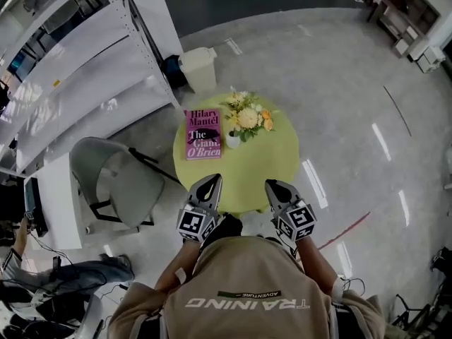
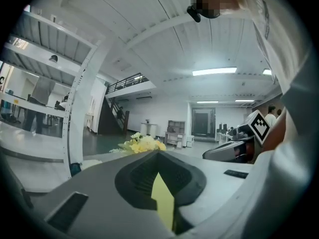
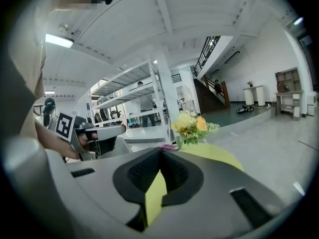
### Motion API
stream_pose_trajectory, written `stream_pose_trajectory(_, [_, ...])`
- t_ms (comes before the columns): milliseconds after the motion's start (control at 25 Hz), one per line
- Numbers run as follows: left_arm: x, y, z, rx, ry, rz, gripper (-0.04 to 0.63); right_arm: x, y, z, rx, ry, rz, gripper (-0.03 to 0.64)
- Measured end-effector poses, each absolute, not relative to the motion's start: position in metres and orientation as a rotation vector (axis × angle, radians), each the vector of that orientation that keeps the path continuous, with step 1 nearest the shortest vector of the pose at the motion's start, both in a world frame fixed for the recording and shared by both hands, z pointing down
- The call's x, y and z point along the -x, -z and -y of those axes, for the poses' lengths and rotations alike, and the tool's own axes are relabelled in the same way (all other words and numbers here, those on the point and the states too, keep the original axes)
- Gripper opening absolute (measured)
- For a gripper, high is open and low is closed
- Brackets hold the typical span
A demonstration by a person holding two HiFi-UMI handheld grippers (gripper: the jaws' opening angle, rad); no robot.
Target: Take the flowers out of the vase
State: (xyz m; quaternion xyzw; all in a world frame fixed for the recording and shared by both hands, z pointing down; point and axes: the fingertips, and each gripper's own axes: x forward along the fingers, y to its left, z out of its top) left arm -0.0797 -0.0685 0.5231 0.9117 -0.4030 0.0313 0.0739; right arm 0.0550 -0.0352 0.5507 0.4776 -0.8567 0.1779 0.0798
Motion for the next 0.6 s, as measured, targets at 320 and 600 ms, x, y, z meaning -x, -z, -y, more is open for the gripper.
stream_pose_trajectory(320, [0.11,-0.53,0.132,-2.741,-0.103,1.157,0.002,-0.026,-0.566,0.109,-1.501,-0.502,2.51,0.0])
stream_pose_trajectory(600, [0.108,-0.53,0.157,-2.698,-0.085,1.173,0.002,-0.015,-0.574,0.138,-1.432,-0.497,2.516,0.0])
